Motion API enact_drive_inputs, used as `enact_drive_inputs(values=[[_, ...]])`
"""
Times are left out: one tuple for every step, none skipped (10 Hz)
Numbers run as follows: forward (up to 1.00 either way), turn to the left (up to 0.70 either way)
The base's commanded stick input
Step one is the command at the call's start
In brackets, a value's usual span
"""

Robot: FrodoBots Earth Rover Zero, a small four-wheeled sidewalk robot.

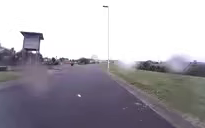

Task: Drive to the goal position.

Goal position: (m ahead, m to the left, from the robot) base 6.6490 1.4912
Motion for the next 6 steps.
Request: enact_drive_inputs(values=[[1.0, 0.0], [1.0, 0.0], [1.0, 0.13], [1.0, 0.32], [1.0, 0.4], [1.0, 0.4]])
